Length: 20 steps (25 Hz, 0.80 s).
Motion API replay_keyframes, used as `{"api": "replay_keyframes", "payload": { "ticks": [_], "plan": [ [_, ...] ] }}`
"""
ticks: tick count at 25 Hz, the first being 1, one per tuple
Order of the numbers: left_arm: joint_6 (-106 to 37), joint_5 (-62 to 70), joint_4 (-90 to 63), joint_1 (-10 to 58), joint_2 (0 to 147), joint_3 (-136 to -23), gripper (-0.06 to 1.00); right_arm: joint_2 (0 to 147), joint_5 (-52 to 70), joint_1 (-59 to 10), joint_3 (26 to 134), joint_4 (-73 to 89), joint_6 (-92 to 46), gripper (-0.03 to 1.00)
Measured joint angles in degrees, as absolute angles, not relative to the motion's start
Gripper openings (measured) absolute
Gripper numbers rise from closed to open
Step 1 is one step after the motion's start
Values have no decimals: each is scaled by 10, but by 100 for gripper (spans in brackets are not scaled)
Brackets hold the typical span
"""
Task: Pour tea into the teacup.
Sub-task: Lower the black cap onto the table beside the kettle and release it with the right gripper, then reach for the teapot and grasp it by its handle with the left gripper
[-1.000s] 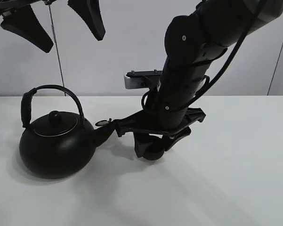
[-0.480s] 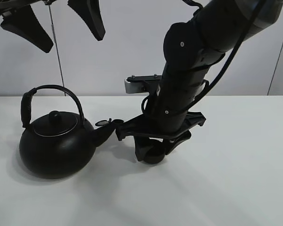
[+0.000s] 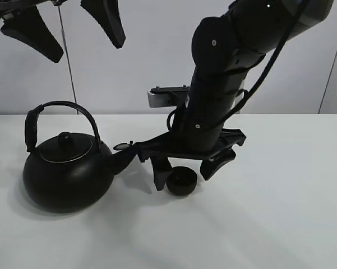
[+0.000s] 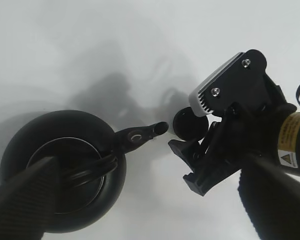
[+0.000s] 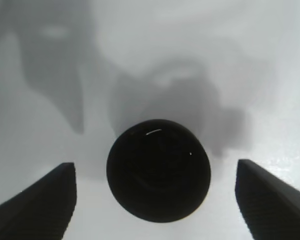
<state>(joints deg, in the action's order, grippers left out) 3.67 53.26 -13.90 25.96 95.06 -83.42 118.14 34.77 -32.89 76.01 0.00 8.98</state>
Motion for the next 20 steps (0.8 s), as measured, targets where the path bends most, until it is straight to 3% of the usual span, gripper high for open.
{"api": "replay_keyframes", "payload": {
  "ticks": [9, 20],
  "plan": [
    [37, 533, -139, 260, 951, -834, 69, 1074, 412, -319, 782, 0, 101, 67],
    [37, 533, -139, 260, 951, -834, 69, 957, 452, -217, 782, 101, 149, 69]
  ]
}}
